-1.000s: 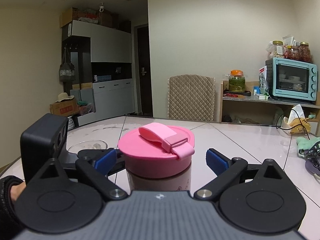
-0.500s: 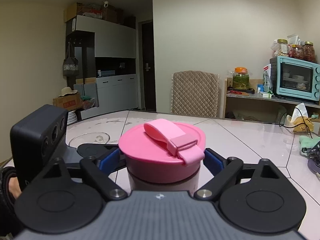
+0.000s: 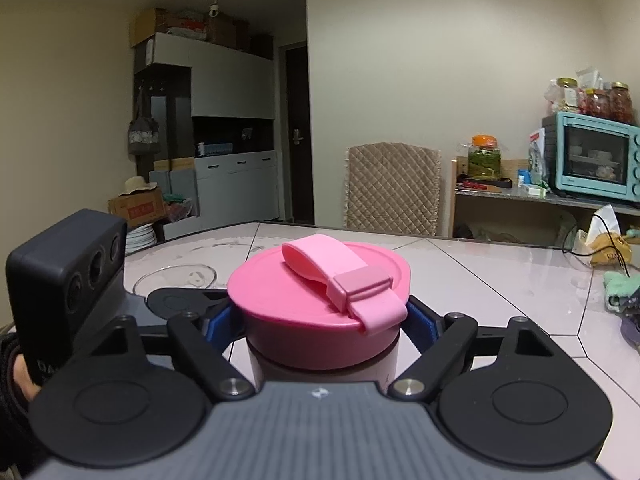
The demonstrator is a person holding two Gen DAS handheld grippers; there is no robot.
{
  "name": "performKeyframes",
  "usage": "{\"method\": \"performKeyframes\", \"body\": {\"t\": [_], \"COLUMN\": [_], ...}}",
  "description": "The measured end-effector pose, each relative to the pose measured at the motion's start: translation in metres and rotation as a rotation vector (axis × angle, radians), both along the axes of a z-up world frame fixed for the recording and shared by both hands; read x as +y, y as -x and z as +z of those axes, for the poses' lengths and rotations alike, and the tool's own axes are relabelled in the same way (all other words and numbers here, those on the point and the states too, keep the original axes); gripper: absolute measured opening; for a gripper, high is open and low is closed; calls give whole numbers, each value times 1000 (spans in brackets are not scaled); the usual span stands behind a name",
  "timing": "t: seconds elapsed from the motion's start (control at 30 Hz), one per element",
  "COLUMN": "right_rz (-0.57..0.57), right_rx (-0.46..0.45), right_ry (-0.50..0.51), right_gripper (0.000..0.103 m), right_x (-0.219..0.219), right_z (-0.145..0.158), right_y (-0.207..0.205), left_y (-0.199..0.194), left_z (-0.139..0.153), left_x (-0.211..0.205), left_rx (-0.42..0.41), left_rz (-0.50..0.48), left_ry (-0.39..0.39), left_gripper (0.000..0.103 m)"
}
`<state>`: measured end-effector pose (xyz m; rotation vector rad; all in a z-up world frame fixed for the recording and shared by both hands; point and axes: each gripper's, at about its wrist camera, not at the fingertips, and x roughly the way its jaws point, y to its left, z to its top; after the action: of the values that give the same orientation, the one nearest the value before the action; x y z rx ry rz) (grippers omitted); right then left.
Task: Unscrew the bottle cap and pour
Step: 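Twist the pink cap with the right gripper while the left gripper holds the bottle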
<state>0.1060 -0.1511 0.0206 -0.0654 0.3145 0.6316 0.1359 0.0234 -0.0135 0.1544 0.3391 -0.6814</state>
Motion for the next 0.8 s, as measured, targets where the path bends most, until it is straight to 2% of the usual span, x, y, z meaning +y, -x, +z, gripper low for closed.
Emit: {"method": "performKeyframes", "body": {"t": [0.2, 0.37, 0.53, 0.67, 0.8], "right_rz": [173, 398, 549, 569, 512], "right_rx": [13, 22, 21, 8, 1], "right_ry": [16, 18, 10, -6, -9], "right_gripper": [85, 85, 85, 85, 86], "right_x": [-18, -38, -47, -48, -44], "right_z": [3, 5, 6, 4, 6], "right_y": [-19, -46, -64, -62, -53], "left_y": [-1, -1, -1, -1, -2], "left_z": [-1, -1, -1, -1, -1], "left_x": [0, 0, 0, 0, 1], "left_rx": [1, 1, 2, 1, 3], "left_rz": [-2, -3, -3, -3, -3], "left_ry": [1, -1, 0, 0, 2], "left_gripper": [90, 90, 90, 90, 90]}}
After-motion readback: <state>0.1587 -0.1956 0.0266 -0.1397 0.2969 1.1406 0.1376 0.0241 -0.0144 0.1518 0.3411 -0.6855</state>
